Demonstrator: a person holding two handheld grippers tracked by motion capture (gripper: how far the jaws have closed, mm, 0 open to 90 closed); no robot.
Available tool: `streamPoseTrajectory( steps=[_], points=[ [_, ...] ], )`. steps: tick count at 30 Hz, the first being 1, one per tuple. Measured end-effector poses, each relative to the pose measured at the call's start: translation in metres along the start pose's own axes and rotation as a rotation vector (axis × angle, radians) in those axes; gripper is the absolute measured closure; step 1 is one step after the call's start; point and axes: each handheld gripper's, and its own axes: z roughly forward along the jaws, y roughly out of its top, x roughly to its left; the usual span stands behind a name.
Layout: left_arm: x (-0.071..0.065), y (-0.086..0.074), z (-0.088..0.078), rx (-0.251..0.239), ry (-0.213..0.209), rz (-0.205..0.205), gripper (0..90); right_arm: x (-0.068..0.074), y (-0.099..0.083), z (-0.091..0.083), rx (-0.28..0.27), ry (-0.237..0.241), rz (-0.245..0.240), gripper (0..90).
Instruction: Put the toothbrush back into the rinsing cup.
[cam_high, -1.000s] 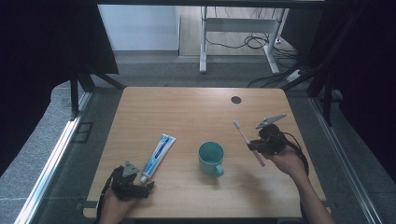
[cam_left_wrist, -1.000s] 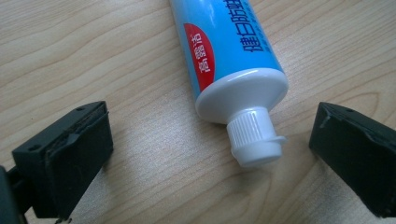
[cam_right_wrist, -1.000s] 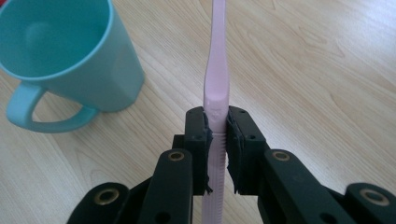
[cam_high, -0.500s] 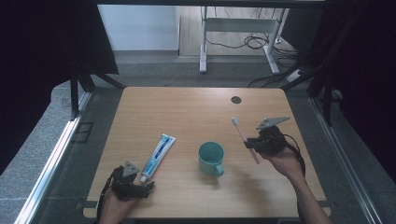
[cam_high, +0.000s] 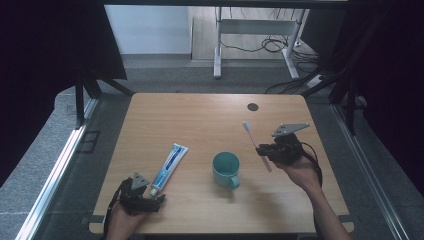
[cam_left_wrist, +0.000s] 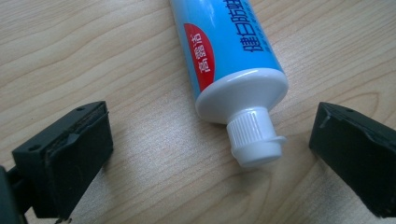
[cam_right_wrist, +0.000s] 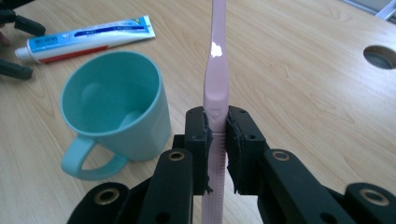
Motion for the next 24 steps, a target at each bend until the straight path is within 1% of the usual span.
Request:
streamPoseTrajectory(
  steps=[11,15,24],
  points=[
    [0.0,0.0,0.0,0.0,0.0,0.002,0.0,0.009,0.014,0.001,-0.043,0.03,-0.011,78.4],
    [0.0,0.0,0.0,-0.001,0.0,0.001,0.0,0.012,0.02,0.002,-0.052,0.047,-0.013,78.4],
    [0.0,0.0,0.0,-0.001,0.0,0.001,0.0,0.019,0.034,0.005,-0.068,0.068,-0.025,78.4]
  ],
)
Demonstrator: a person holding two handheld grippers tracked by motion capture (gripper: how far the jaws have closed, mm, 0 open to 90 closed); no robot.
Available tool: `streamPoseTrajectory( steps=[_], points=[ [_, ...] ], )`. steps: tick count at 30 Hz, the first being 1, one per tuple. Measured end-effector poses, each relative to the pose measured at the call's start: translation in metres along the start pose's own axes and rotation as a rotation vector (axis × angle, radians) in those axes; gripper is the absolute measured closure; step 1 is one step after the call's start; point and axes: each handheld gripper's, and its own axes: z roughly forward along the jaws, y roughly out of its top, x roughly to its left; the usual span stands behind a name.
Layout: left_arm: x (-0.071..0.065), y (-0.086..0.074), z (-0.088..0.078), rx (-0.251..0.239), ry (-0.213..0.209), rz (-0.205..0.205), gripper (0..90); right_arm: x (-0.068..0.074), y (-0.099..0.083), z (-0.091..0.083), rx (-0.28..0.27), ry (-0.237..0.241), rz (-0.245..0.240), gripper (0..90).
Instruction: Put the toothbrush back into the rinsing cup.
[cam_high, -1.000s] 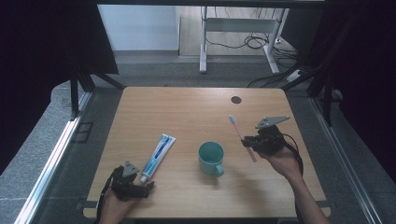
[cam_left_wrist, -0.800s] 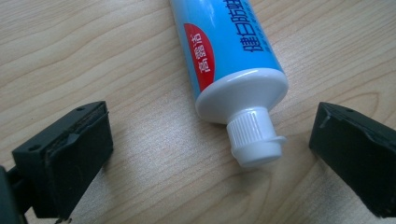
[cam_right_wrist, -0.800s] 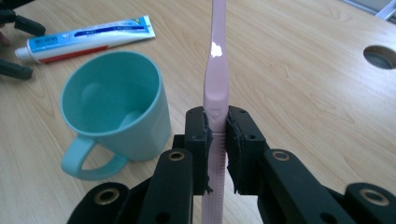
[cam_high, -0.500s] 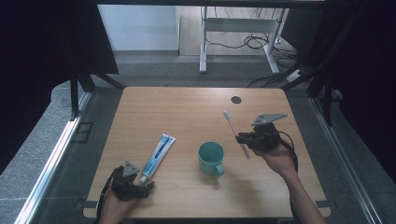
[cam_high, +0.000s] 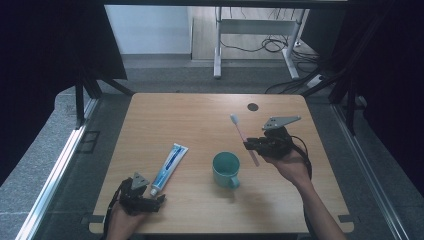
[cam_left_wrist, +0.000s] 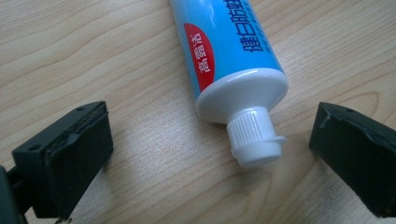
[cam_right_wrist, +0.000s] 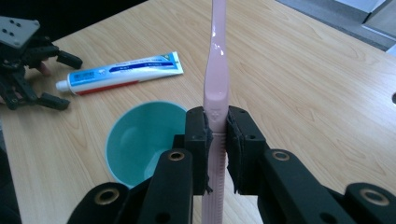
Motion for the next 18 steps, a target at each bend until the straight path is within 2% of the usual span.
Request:
streamPoseTrajectory(
  steps=[18],
  points=[
    [0.0,0.0,0.0,-0.002,0.001,-0.003,0.0,0.013,0.02,0.016,-0.023,0.027,-0.021,78.4]
  ],
)
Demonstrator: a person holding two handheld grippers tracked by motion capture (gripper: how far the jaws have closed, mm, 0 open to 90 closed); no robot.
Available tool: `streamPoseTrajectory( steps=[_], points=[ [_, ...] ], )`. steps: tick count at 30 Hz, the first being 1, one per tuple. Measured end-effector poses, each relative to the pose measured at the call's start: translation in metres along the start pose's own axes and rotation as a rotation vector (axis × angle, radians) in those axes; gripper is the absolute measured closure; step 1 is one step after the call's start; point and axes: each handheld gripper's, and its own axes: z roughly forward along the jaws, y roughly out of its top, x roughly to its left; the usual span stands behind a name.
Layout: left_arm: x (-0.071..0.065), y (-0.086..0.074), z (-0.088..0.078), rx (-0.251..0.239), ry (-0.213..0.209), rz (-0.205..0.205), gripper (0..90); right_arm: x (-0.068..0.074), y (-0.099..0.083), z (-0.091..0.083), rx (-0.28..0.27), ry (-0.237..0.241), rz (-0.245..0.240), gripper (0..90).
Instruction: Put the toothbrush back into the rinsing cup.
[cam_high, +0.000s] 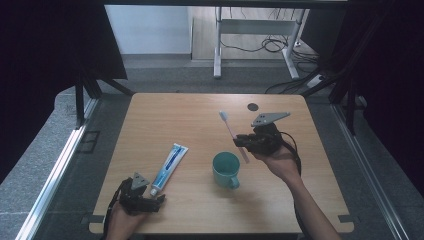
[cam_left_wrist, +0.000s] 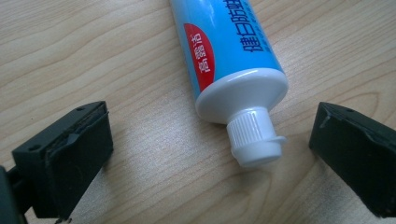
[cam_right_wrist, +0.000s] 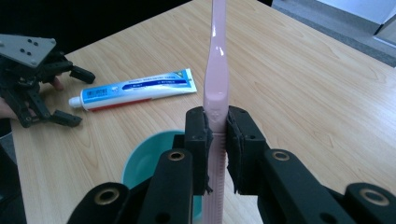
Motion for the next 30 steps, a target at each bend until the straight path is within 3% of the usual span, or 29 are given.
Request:
streamPoseTrajectory(
  steps=[16,30],
  points=[
    [0.0,0.0,0.0,0.0,0.0,0.0,0.0,0.014,0.012,0.015,-0.018,0.029,-0.024,78.4],
    [0.0,0.0,0.0,0.002,-0.001,0.003,0.0,0.018,0.002,0.034,-0.007,0.047,-0.02,78.4]
  ],
)
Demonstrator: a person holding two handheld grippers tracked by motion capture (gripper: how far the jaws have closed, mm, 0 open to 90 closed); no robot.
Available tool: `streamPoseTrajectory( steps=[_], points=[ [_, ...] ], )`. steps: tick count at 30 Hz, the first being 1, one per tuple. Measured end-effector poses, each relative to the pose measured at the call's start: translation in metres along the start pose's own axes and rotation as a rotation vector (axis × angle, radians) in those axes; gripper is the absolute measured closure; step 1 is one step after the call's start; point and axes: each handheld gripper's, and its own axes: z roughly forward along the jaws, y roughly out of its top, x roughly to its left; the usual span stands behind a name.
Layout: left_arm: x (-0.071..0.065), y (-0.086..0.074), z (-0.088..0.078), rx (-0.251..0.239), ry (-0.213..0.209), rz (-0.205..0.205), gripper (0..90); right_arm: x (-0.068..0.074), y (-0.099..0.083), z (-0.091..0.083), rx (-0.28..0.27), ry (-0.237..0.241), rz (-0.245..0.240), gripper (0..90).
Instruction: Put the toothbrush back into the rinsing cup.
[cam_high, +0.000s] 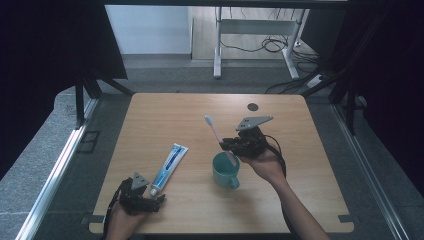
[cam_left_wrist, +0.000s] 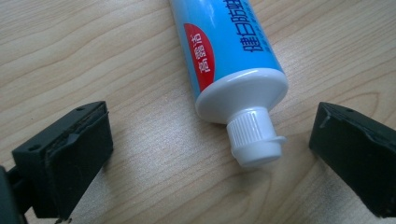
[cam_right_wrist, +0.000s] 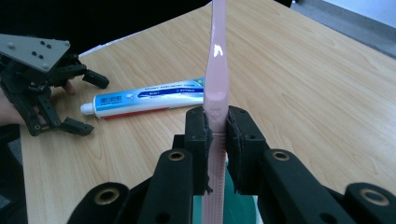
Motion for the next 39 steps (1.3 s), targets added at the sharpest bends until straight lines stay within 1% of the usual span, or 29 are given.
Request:
streamPoseTrajectory(
  steps=[26,39],
  points=[
    [0.0,0.0,0.0,0.001,0.001,0.001,0.0,-0.002,-0.036,0.027,0.053,0.033,0.032,78.4],
    [0.0,0.0,0.0,0.002,0.001,-0.001,0.0,-0.001,-0.048,0.038,0.077,0.043,0.037,78.3]
  ],
)
